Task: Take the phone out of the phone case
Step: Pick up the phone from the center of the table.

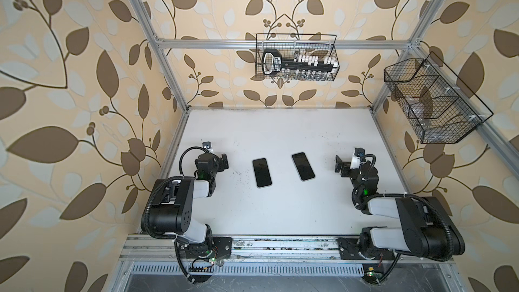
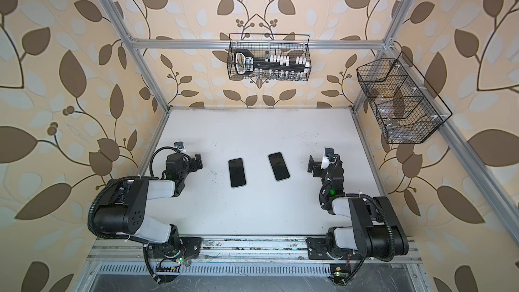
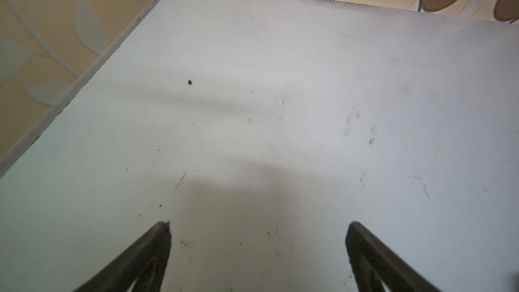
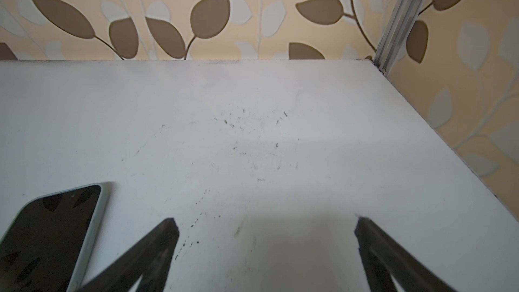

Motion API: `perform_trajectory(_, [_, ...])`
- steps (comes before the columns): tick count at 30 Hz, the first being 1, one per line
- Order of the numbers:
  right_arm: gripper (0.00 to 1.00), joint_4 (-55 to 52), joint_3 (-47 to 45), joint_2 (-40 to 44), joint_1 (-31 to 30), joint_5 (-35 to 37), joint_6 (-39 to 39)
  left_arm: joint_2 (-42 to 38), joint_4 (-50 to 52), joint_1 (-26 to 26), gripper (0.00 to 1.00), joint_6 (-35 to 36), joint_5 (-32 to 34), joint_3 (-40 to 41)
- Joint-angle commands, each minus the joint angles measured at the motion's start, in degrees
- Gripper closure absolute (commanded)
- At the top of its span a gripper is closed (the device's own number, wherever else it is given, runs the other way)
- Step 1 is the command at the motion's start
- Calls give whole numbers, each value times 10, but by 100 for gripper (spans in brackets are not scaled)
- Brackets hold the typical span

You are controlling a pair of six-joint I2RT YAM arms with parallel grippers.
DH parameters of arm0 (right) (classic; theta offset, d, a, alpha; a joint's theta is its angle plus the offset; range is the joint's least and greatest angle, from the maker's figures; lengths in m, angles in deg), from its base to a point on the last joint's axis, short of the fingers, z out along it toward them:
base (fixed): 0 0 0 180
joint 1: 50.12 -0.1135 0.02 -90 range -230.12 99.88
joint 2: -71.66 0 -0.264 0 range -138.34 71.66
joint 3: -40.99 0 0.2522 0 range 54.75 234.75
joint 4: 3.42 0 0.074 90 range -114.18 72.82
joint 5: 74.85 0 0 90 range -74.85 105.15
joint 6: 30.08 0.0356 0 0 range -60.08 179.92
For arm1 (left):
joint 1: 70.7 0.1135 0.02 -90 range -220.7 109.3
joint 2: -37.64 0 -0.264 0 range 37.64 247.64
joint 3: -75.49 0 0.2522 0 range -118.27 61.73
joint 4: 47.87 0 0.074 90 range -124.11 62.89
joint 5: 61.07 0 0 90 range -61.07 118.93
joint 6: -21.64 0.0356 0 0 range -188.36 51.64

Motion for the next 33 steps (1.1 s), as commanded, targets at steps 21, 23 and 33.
perform_trajectory(21, [0,12,6,7,11,-32,-9,-53,77,-7,1,7,31,-44])
perform_trajectory(23, [0,-7,15,16,11,-34,-11,-96,196,-8,1,-13,63,-98])
perform_trajectory(33, [0,-320,129,215,14,-69,21,-174,611,-8,1,-203,123,-362])
